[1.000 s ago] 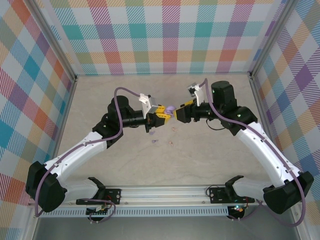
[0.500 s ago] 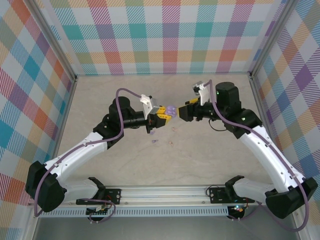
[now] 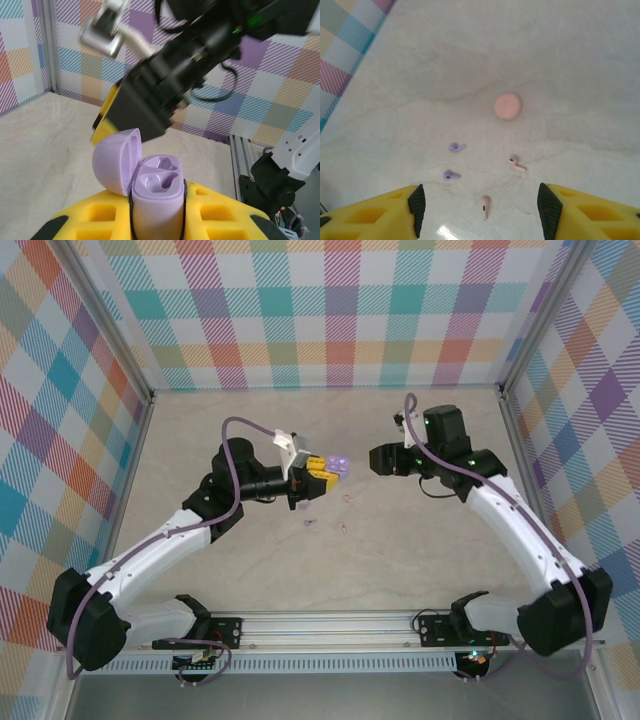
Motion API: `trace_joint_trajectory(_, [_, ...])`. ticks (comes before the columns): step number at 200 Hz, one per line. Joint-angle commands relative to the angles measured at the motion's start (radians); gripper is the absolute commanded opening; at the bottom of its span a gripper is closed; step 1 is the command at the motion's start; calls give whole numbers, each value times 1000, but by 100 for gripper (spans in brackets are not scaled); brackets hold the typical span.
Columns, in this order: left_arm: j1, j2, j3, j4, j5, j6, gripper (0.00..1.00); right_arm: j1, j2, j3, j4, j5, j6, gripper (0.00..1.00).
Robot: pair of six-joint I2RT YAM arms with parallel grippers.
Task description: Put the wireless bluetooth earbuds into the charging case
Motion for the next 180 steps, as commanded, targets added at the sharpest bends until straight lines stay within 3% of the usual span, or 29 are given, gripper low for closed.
trace_joint_trajectory(1, [8,-66,-9,23,14,-34,11,-1,81,-14,-6,-71,-24,59])
trace_joint_trajectory(36, [-10,-130,-5,-72,11,0,11,-1,261,28,-24,-154,-93,53])
trace_joint_trajectory(84, [-19,-194,-65,-44,-32,-44,10,19,460,99,-62,-192,-157,48])
trace_joint_trajectory(180, [-30,-202,-77,-49,-54,-63,10,118,710,276,-172,12,-230,46])
